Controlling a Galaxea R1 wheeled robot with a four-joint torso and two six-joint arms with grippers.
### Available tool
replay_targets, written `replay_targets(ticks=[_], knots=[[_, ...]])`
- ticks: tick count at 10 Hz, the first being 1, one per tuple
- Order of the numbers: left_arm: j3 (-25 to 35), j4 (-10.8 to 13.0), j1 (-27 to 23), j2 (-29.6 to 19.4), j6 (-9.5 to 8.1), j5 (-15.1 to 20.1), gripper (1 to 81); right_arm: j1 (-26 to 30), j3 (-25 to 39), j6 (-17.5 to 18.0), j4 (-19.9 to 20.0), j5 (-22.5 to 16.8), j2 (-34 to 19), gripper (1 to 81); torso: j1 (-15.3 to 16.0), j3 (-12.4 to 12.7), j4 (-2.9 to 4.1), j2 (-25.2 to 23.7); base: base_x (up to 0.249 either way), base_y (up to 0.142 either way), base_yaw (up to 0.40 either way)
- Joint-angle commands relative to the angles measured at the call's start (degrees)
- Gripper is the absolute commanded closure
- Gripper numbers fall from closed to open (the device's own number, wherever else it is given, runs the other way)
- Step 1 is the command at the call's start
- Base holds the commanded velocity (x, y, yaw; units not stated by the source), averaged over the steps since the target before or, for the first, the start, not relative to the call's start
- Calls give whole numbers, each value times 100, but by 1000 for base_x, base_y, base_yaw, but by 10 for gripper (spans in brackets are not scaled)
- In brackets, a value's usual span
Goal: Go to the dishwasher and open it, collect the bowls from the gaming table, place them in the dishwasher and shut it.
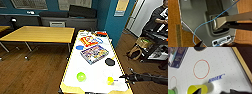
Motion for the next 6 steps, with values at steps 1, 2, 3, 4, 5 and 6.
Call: replay_targets(ticks=[1,2,3,4,5,6], knots=[[20,-22,-47,-5,-2,319,10,1102,-50,28,267,-188,-203,10,0,0,0,0,0,0,0],[20,-31,-47,-14,-11,319,10,1164,-67,37,258,-232,-115,10,0,0,0,0,0,0,0],[20,-31,-47,-14,-2,319,10,1191,-129,37,240,-276,35,10,2,0,0,0,0,0,0],[11,-31,-47,-14,-11,319,10,1156,-312,37,258,-276,253,10,2,0,0,0,0,0,0],[11,-66,-47,-22,-2,319,10,1095,-470,28,258,-276,429,10,2,0,0,2,0,0,0],[11,-66,-47,-23,-2,319,10,1015,-602,28,258,-276,551,10,2,0,0,2,0,0,0]])
